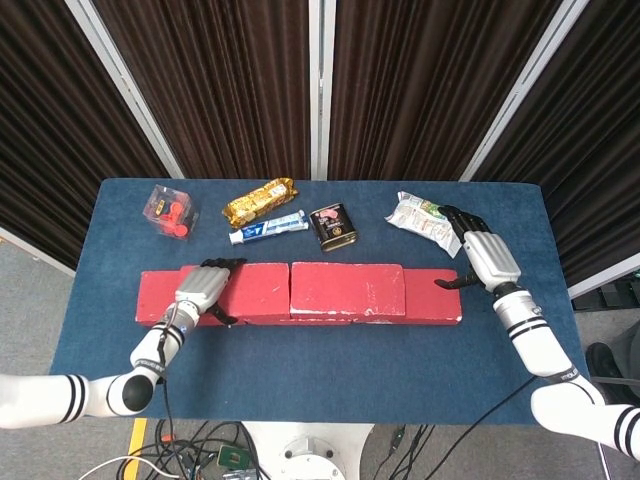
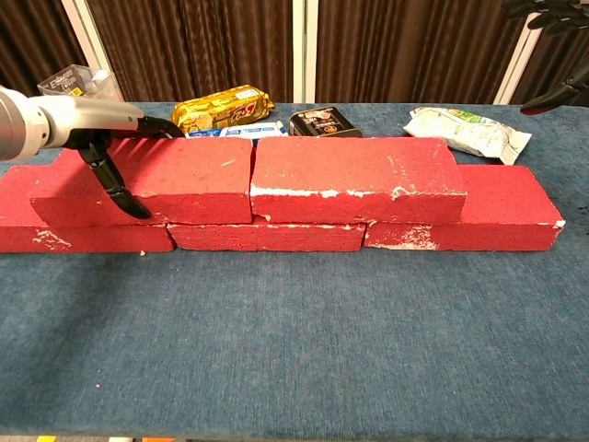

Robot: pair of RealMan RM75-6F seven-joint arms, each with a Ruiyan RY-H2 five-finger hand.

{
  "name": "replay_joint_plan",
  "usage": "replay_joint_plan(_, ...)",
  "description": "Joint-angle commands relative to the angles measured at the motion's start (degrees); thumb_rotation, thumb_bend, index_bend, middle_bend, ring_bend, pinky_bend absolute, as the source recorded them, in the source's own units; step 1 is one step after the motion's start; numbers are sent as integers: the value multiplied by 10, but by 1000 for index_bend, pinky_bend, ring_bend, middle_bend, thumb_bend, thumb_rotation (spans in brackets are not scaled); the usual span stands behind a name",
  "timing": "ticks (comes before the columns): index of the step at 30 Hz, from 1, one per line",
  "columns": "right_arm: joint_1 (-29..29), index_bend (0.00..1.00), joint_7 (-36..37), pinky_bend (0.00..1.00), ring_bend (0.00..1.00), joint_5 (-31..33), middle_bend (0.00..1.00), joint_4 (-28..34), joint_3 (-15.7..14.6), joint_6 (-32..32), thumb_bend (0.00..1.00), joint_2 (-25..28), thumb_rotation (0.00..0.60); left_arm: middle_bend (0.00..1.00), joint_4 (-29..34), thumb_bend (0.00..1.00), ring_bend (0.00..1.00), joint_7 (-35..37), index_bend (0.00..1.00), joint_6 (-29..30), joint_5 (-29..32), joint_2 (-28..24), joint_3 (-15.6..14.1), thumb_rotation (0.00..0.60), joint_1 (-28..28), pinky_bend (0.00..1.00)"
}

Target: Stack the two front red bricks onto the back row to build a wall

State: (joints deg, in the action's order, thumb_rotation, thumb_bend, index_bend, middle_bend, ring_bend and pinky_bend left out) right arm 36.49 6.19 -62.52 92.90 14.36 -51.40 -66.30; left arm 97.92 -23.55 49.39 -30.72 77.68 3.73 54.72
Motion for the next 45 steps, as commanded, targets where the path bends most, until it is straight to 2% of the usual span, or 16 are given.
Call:
replay_joint_plan(1,0,0,0,0,0,0,0,0,0,0,0,0,600,166,0,207,64,-1,60,2,0,1,0,600,0,137)
replay_joint_plan(39,-1,0,5,0,0,0,0,-11,-1,4,0,-5,600,137,-22,202,44,-3,60,-16,15,15,5,600,15,133)
replay_joint_plan(45,-2,0,6,0,0,-2,0,-11,0,3,0,-6,600,36,-18,167,0,1,55,-29,13,8,3,600,18,105)
